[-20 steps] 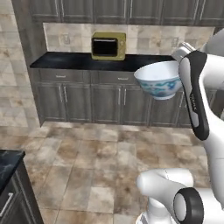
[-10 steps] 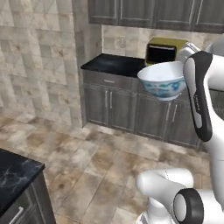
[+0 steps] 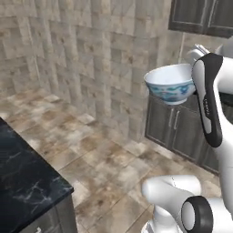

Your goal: Pick up the bowls from the cabinet and place each bowl in front of a stool on the dining counter.

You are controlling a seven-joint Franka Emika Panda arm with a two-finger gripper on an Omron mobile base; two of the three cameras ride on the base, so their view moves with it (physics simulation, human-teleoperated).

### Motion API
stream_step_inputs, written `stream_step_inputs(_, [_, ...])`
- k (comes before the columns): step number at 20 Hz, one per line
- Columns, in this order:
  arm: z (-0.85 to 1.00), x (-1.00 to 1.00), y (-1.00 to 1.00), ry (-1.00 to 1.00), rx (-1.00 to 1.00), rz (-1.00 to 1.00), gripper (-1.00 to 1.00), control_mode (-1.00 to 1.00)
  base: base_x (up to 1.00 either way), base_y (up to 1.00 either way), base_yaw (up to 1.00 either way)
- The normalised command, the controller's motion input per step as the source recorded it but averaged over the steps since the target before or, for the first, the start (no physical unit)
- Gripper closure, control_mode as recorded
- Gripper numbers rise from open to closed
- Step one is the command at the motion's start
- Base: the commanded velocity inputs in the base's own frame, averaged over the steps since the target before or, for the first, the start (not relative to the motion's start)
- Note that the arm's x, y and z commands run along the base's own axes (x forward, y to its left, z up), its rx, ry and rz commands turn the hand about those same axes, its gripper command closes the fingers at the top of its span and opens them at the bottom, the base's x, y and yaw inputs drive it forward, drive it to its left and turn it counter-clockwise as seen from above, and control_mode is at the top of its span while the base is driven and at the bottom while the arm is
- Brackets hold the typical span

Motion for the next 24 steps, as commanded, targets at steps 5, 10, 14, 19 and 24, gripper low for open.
stream_step_inputs(5, [0.00, 0.00, 0.00, 0.00, 0.00, 0.00, 1.00, 1.00, 1.00, -0.03, 0.65])
stream_step_inputs(10, [0.00, 0.00, 0.00, 0.00, 0.00, 0.00, 1.00, 1.00, 1.00, -0.14, 0.63])
stream_step_inputs(14, [0.00, 0.00, 0.00, 0.00, 0.00, 0.00, 1.00, 1.00, 1.00, -0.26, 0.60])
stream_step_inputs(19, [0.00, 0.00, 0.00, 0.00, 0.00, 0.00, 1.00, 1.00, 1.00, -0.47, 0.54])
stream_step_inputs(24, [0.00, 0.00, 0.00, 0.00, 0.00, 0.00, 1.00, 1.00, 1.00, -0.82, 0.43])
